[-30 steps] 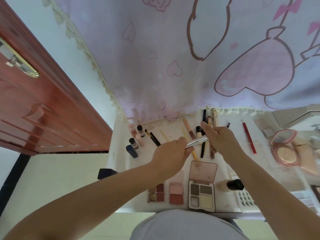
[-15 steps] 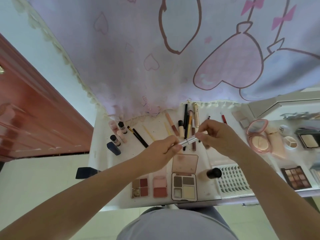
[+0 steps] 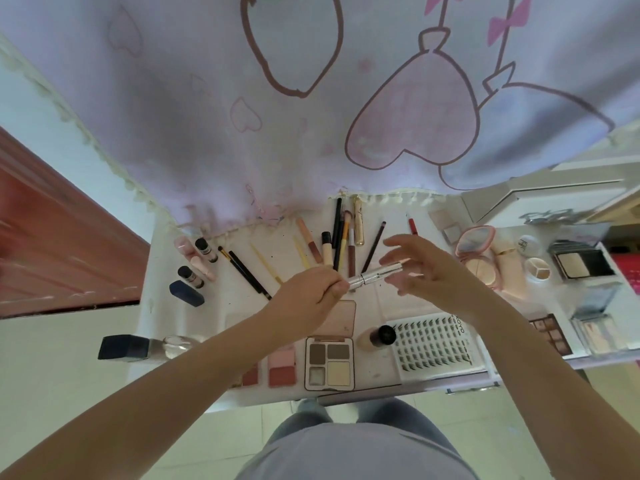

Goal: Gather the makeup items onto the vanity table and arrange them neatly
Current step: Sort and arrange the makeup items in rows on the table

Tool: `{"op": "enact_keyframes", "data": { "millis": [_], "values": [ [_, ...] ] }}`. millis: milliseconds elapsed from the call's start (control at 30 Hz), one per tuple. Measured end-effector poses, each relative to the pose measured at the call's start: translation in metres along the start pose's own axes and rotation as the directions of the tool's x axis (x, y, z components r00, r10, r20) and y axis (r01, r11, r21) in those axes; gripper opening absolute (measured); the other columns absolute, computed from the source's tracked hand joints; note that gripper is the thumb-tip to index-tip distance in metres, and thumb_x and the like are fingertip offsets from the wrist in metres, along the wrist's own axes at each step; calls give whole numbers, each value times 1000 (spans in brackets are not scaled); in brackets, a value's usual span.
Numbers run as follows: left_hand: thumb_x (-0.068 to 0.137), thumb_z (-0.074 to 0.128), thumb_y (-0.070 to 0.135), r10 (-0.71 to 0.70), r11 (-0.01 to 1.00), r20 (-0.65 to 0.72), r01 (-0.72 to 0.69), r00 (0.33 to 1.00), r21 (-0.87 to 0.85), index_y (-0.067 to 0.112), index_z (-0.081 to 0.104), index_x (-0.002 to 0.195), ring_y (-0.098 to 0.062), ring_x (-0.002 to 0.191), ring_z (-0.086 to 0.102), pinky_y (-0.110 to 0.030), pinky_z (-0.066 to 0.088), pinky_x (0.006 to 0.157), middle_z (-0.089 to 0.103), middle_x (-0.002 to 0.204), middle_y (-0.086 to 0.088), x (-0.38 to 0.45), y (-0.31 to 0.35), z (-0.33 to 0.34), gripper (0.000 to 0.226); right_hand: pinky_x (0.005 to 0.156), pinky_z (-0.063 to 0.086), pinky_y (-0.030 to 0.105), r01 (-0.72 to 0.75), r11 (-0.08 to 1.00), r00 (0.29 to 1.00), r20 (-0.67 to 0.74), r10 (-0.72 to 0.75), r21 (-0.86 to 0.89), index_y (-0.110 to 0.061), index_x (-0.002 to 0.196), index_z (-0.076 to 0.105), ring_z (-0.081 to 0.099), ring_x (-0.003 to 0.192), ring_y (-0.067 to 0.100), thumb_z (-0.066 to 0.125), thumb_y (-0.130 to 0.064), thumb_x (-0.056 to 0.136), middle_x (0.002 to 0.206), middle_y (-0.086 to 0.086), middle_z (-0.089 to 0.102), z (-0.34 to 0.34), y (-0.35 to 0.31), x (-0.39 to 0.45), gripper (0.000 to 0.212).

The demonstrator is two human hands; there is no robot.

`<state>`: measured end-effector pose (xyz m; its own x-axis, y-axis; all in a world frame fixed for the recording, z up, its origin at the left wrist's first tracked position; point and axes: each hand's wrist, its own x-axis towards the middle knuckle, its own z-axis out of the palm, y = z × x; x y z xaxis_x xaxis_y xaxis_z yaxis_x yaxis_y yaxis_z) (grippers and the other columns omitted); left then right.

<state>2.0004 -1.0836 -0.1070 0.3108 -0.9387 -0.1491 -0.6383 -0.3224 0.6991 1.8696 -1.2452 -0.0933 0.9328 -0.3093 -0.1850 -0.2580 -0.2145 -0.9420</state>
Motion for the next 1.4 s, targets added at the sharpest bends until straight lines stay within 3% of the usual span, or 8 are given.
{"op": "enact_keyframes", "data": {
  "millis": [133, 300, 467, 600, 700, 800, 967, 1400],
  "values": [
    [97, 32, 24, -23, 1000, 27, 23, 999, 16, 17, 44, 79, -3, 62, 36, -16, 29, 58, 36, 65, 11, 2, 19, 14, 24, 44, 38, 9, -87, 975, 996, 13, 92, -204, -15, 66, 53, 45, 37, 1, 45, -29, 90, 41, -9, 53, -11, 7, -7, 29],
    [98, 29, 24, -109, 994, 32, 109, 994, -6, 28, 35, 64, -3, 56, 33, -16, 30, 55, 35, 61, 8, 9, 35, 25, 35, 55, 48, 16, -11, 993, 1000, 11, 10, 114, -34, 93, 57, 61, 68, 2, 56, 0, 84, 75, -14, 66, -29, 19, -19, 36],
    [98, 28, 24, -138, 990, 70, 137, 988, 28, 14, 50, 83, -9, 59, 37, -21, 31, 57, 38, 65, 6, 15, 50, 36, 28, 39, 31, 10, -179, 978, 976, 104, 190, -104, -20, 67, 51, 36, 31, 3, 42, -28, 93, 35, -6, 48, -33, 25, -19, 29],
    [98, 30, 25, -203, 976, 40, 206, 978, -74, 11, 56, 95, -3, 50, 33, -13, 30, 47, 37, 59, 9, 18, 54, 37, 30, 53, 46, 14, -59, 988, 997, 57, 51, 140, -22, 86, 58, 56, 51, 4, 55, 6, 82, 56, -9, 61, -48, 29, -21, 28],
    [98, 30, 24, -207, 973, 45, 210, 977, -96, 17, 53, 87, -3, 49, 32, -14, 29, 47, 37, 58, 8, 18, 57, 36, 26, 52, 48, 17, -106, 977, 989, 121, 85, 186, -29, 98, 55, 63, 57, 8, 54, -5, 86, 65, -6, 65, -51, 30, -19, 27],
    [98, 31, 22, -196, 975, 41, 199, 980, -97, 22, 48, 80, -3, 49, 32, -13, 31, 48, 37, 58, 8, 21, 61, 35, 25, 41, 35, 22, -119, 990, 992, 56, 115, 77, -17, 73, 55, 44, 34, 7, 45, -16, 92, 44, -4, 57, -51, 28, -16, 22],
    [98, 31, 24, -219, 962, 47, 223, 975, -158, 31, 41, 67, -9, 52, 34, -21, 32, 54, 37, 59, 5, 23, 63, 31, 34, 47, 43, 16, -20, 960, 1000, 12, 18, 280, -12, 79, 60, 51, 45, 5, 46, 11, 86, 51, -3, 60, -56, 27, -15, 27],
    [96, 36, 16, -286, 863, 197, 341, 938, -374, 28, 51, 79, -6, 62, 40, -17, 34, 60, 46, 69, 7, 57, 49, 41, 26, 51, 48, 15, -111, 944, 972, -165, 169, 312, -20, 100, 53, 57, 58, 9, 47, -4, 90, 73, 1, 58, -60, 34, -14, 20]
  ]
}}
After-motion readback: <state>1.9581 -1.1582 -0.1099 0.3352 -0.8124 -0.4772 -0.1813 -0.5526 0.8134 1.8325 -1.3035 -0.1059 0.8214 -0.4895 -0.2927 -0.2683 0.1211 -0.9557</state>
